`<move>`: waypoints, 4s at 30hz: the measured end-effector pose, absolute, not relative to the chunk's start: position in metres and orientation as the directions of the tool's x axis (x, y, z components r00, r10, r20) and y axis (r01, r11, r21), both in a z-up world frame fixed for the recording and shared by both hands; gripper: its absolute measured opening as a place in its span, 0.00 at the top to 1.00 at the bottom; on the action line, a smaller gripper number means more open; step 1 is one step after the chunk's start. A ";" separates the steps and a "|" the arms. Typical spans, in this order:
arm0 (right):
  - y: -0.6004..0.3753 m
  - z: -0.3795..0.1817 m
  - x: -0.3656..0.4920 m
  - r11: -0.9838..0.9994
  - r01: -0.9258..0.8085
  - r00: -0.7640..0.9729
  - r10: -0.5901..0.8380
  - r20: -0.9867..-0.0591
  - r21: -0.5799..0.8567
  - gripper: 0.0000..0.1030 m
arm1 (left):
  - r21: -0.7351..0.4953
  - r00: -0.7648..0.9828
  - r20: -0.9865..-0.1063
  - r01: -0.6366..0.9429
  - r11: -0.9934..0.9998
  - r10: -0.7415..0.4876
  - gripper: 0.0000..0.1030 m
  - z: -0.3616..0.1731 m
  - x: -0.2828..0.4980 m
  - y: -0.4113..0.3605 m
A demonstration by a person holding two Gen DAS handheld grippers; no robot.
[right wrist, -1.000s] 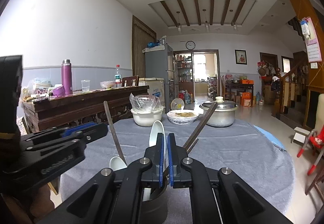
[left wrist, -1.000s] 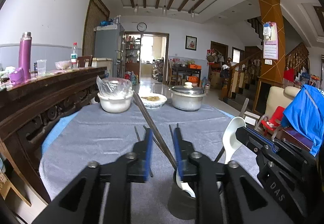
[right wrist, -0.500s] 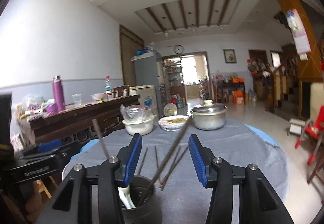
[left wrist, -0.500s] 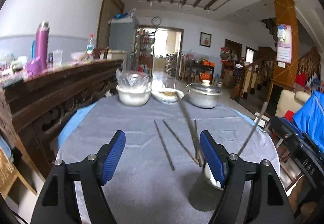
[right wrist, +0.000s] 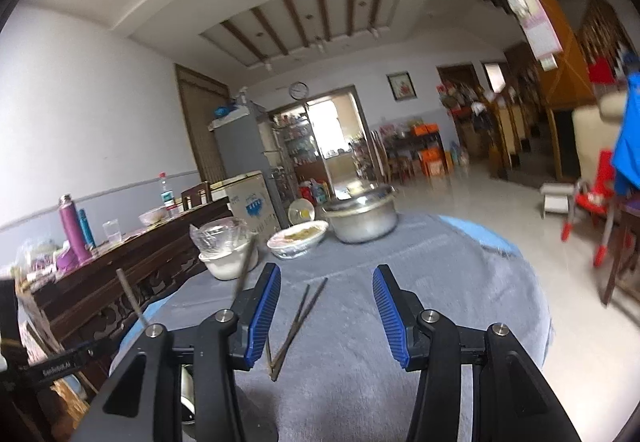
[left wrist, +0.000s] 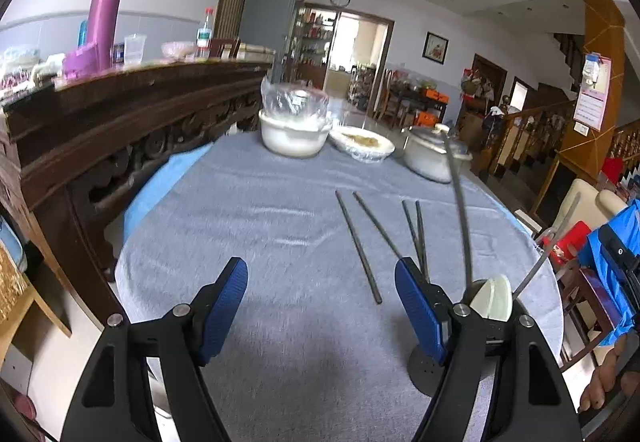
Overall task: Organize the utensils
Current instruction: 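Move the open right tool back over the remaining chopsticks, then close the right tool on a dark chopstick while the left tool grasps another chopstick, then lift both held chopsticks and carry them over the dark cup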
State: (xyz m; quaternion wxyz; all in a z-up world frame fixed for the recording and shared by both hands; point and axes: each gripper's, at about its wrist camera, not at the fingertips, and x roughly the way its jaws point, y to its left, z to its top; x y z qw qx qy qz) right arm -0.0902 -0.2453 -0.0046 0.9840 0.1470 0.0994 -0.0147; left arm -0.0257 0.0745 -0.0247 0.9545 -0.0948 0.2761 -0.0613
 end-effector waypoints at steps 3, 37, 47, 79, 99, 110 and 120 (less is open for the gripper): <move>-0.258 -0.012 -0.085 0.938 0.074 0.972 0.007 -0.233 0.338 0.50 | -0.222 0.821 -0.545 0.052 0.974 -0.168 0.26 -0.032 -0.018 0.078; -0.269 -0.070 0.240 0.853 0.129 0.567 0.354 -0.743 0.505 0.59 | -0.346 0.421 -0.802 0.249 0.904 -0.423 0.26 -0.029 0.233 0.040; -0.245 -0.098 0.323 0.889 0.229 0.401 0.285 -0.871 0.396 0.74 | -0.495 0.244 -0.835 0.054 0.867 -0.492 0.59 -0.044 0.315 0.022; -0.259 -0.111 0.303 0.928 0.166 0.429 0.237 -0.872 0.334 0.93 | -0.256 0.169 -0.950 0.057 0.965 -0.262 0.95 -0.112 0.340 -0.050; -0.318 -0.001 0.130 0.873 0.120 0.787 0.207 -0.582 0.472 0.94 | -0.392 0.545 -0.728 0.167 0.905 -0.416 0.95 0.034 0.243 0.029; -0.284 0.061 0.021 0.915 0.085 0.925 0.075 -0.373 0.395 0.94 | -0.458 0.675 -0.607 0.134 0.879 -0.419 0.95 0.079 0.165 0.093; -0.269 0.115 -0.033 0.945 0.077 0.967 0.007 -0.255 0.317 0.94 | -0.448 0.738 -0.554 0.125 0.885 -0.385 0.95 0.114 0.123 0.127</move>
